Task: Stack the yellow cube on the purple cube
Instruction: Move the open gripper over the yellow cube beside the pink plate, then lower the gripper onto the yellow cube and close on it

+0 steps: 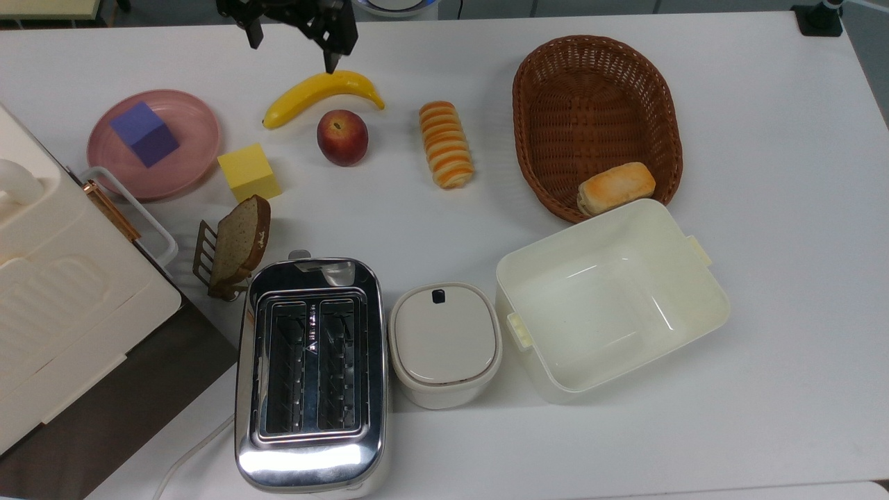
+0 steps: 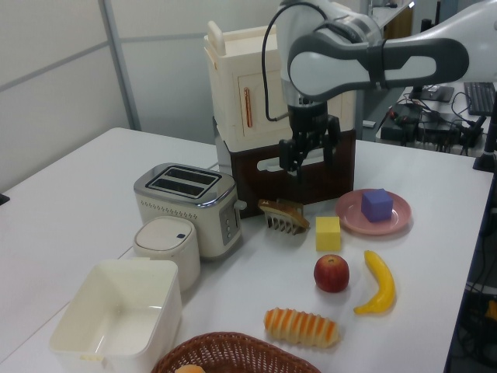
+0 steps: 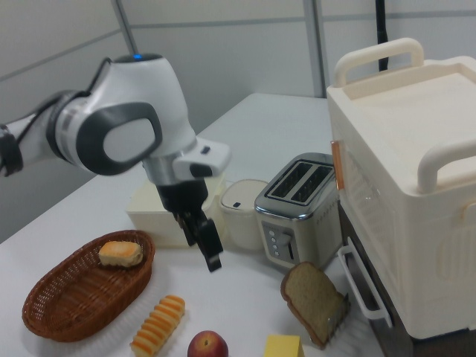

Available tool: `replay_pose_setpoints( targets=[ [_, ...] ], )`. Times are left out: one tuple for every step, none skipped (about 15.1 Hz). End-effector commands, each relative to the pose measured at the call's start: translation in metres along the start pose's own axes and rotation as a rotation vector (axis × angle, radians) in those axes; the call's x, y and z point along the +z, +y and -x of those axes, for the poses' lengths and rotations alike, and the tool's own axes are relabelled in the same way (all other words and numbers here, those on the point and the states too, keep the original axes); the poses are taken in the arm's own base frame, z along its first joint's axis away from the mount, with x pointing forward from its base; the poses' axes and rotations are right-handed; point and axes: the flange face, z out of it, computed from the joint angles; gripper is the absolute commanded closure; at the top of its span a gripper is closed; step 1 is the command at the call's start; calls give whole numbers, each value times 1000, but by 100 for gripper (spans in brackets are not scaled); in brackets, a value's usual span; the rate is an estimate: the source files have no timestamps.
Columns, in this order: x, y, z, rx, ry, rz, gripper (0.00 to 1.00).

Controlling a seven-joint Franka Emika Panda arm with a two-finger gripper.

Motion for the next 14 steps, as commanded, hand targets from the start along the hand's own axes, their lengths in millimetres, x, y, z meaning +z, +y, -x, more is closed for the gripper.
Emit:
replay_pose_setpoints(
  targets=[
    [34,35,-2,241,-4,-28,0],
    [44,45,-5,291,1,-32,0],
    [59,54,-10,334,18,-38,0],
    [80,70,-13,379,32,-43,0],
    [91,84,-16,407,57,-50,0],
    [108,107,-19,452,76,-53,0],
    [113,118,-22,471,87,-53,0],
    [117,122,-25,486,99,-56,0],
    [122,126,-30,526,116,-74,0],
    [129,128,-33,596,130,-112,0],
    [136,126,-35,627,150,-132,0],
    [147,122,-37,630,156,-131,0],
    [156,116,-38,622,155,-126,0],
    [162,109,-40,611,153,-121,0]
  ],
)
